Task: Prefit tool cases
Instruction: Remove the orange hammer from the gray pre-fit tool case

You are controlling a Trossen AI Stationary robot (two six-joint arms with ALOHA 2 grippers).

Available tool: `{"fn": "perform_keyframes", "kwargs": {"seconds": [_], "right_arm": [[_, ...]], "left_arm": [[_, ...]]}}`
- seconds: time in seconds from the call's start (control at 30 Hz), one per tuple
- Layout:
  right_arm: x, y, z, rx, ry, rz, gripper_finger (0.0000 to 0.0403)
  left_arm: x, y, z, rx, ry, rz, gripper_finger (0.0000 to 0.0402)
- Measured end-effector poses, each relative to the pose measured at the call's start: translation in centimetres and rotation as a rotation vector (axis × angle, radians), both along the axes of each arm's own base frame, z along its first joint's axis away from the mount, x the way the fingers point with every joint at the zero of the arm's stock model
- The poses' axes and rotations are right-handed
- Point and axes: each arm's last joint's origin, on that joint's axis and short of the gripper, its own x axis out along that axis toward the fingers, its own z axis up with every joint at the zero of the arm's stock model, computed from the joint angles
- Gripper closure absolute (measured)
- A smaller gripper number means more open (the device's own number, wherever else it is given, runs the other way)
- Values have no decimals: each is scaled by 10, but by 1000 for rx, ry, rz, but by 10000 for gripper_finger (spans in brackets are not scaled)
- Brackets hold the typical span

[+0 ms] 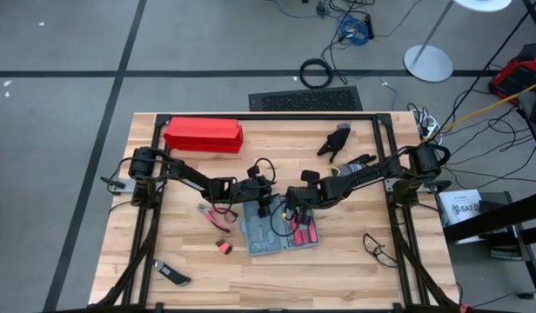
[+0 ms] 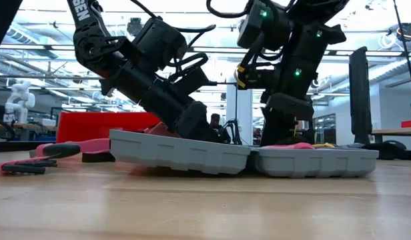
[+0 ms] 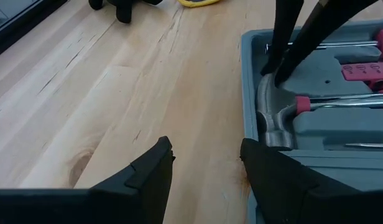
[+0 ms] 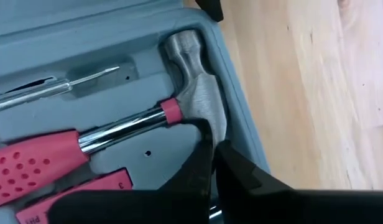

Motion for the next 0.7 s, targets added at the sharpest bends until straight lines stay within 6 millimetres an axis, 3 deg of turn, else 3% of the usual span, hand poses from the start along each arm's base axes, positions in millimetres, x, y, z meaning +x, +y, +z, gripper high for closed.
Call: {"fn": "perform_keyframes", "kwargs": {"seconds": [0.47, 0.7], "right_arm": [[-3, 4, 27, -82, -120, -23, 401], [-3, 3, 29, -98, -135, -31, 400]], "left_arm": [[0, 0, 0, 6, 5, -4, 199], [0, 0, 0, 6, 3, -5, 199]]}}
